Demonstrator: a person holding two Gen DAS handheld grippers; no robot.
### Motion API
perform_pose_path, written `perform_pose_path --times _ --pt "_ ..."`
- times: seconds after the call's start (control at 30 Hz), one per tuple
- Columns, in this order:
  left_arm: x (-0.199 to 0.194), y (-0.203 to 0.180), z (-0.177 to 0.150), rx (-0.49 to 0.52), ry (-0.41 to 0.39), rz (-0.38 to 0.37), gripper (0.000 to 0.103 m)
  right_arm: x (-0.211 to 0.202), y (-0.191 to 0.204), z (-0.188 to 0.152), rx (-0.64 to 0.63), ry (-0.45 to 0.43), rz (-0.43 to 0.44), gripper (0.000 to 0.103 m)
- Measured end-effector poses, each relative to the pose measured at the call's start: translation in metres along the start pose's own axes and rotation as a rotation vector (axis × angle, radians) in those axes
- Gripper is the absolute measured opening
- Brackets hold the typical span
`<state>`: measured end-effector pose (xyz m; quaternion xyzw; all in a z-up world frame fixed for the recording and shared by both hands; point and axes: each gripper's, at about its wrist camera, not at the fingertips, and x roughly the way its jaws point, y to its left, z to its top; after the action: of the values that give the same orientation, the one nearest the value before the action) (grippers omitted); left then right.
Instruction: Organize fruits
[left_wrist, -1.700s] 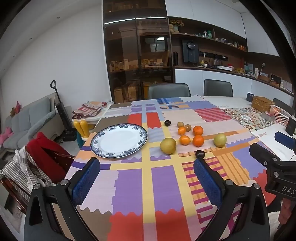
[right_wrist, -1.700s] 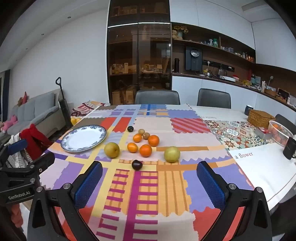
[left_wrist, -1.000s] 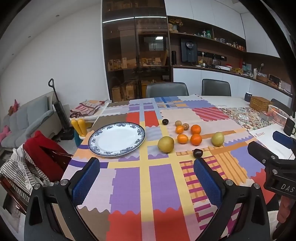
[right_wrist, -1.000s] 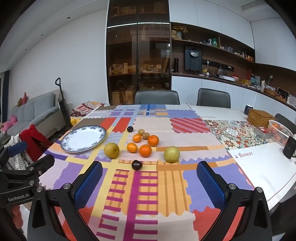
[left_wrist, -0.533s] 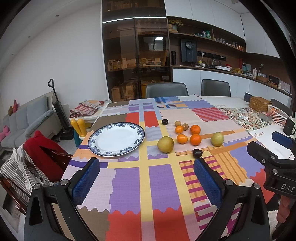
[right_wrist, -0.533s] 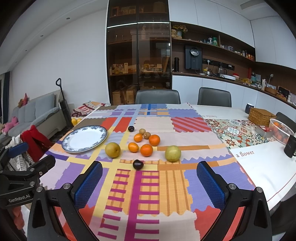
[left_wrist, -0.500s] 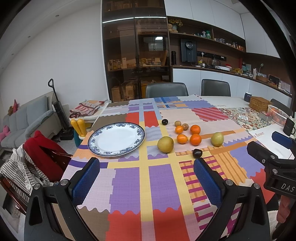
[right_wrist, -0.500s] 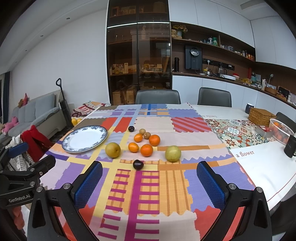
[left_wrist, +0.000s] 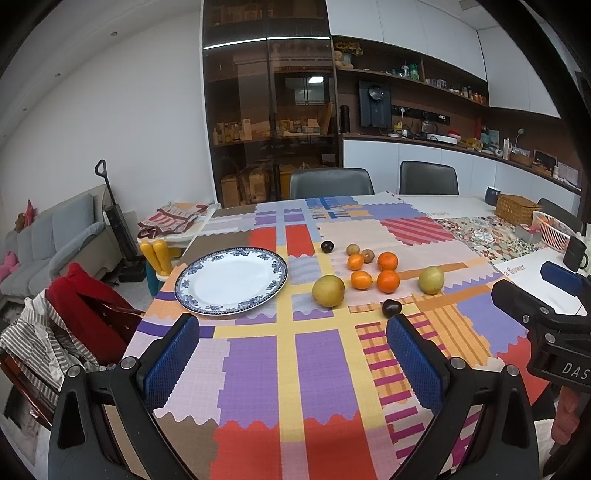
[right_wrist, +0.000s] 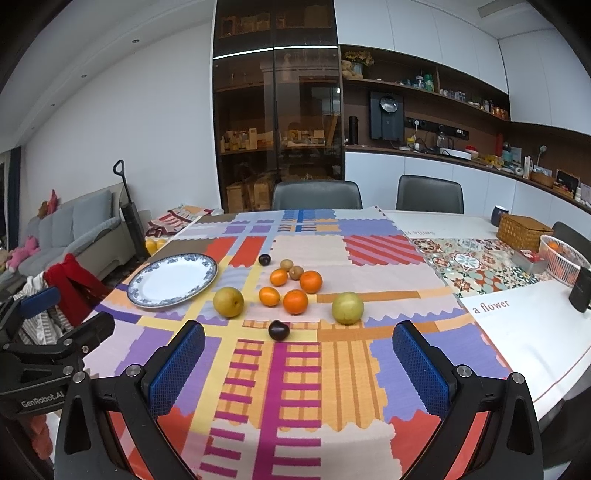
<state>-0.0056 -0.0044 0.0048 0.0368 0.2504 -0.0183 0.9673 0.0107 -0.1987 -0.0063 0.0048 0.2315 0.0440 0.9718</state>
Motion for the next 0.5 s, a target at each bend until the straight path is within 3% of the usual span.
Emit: perform_pose_path --times 0.5 --pt "0.0014 0.0048 -0.0015 -0.004 -0.009 0.001 0.103 -0.0057 -0.0006 0.0025 0.002 -0.010 0.022 0.103"
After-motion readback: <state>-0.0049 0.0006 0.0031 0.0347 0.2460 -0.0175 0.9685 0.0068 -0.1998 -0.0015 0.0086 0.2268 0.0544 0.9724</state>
